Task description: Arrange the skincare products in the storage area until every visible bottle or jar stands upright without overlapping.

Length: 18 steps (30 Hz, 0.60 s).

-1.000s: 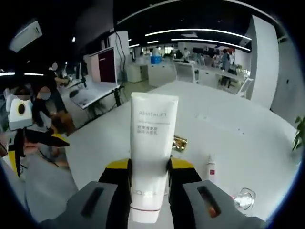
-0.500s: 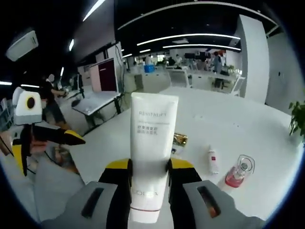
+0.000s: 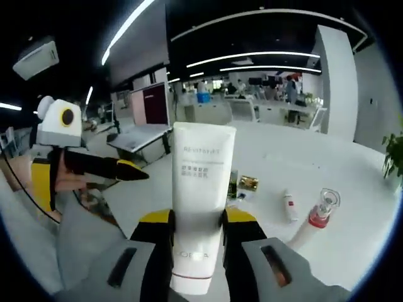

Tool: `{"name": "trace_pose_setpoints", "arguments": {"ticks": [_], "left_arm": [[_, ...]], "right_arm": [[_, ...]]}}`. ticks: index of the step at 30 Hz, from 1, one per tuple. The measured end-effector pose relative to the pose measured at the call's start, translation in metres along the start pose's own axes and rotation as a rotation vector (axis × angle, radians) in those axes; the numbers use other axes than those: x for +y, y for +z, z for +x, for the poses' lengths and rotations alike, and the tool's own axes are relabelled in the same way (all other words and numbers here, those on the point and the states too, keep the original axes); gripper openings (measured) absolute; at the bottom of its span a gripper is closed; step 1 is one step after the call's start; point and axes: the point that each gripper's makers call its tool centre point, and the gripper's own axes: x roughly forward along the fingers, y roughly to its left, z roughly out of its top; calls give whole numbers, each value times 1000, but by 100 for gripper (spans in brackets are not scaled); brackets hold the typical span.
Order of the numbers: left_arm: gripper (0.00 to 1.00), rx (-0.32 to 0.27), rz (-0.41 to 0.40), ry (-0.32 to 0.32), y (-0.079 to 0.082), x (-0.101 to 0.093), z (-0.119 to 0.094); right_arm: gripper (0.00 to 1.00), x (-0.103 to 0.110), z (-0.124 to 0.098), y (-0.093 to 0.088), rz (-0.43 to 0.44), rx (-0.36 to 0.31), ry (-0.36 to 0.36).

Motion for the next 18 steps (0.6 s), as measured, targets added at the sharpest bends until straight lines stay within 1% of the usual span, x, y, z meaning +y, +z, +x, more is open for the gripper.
{"name": "trace_pose_setpoints", "arguments": {"ticks": [5, 6, 7, 10, 13, 18], "left_arm": [[73, 0, 1, 7, 3, -2, -1], [73, 1, 0, 8, 2, -2, -1], [72, 3, -1, 7, 2, -3, -1], [71, 3, -16, 6, 1, -4, 0], [67, 1, -39, 8, -2, -5, 5], [61, -6, -42, 5, -3, -8, 13]], "right_arm": [[29, 25, -3, 1, 18, -33, 42], [29, 29, -3, 1, 21, -36, 49], [29, 35, -3, 0, 30, -34, 71], [29, 45, -5, -3, 36, -40, 88], [29, 52, -8, -5, 33, -38, 98], [29, 59, -15, -3, 36, -48, 103]]}}
